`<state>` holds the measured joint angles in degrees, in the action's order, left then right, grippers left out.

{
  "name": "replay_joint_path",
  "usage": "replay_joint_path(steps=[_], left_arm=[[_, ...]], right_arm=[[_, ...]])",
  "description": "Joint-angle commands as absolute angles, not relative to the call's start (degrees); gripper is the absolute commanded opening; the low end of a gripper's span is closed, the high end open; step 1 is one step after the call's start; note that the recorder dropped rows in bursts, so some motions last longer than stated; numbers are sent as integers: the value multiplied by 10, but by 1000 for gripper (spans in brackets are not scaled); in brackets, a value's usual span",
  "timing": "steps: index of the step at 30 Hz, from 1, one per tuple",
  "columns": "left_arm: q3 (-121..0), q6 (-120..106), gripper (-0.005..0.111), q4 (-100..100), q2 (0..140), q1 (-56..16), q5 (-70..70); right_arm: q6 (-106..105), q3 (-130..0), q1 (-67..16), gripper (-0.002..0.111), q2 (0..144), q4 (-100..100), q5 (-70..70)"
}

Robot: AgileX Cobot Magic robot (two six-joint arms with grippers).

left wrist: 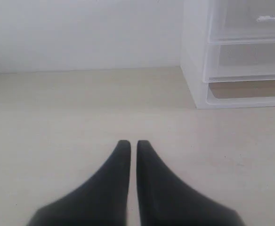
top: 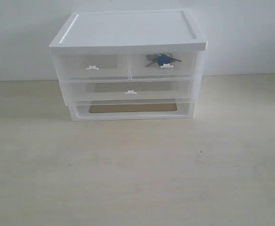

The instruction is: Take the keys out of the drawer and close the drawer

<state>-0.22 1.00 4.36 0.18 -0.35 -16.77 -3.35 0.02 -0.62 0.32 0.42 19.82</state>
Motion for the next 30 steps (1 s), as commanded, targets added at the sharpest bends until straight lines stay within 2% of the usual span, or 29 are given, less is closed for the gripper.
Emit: replay_joint_path(steps=[1, 14, 17, 24, 30], left_arm=[[0, 8, 4, 39, 0, -1, -168], [0, -11, 4, 54, 0, -1, -161], [0, -54, 4, 83, 0, -1, -78], [0, 18, 4, -26, 0, -1, 55], [0, 160, 4, -36, 0, -1, 86]], right_arm=[[-33, 0, -5, 3, 0, 5, 192], [-51, 0, -5, 3, 0, -9, 189], [-70, 0, -5, 3, 0, -15, 135], [-57, 0, -5, 3, 0, 10, 0], [112, 0, -5, 3, 0, 56, -126]])
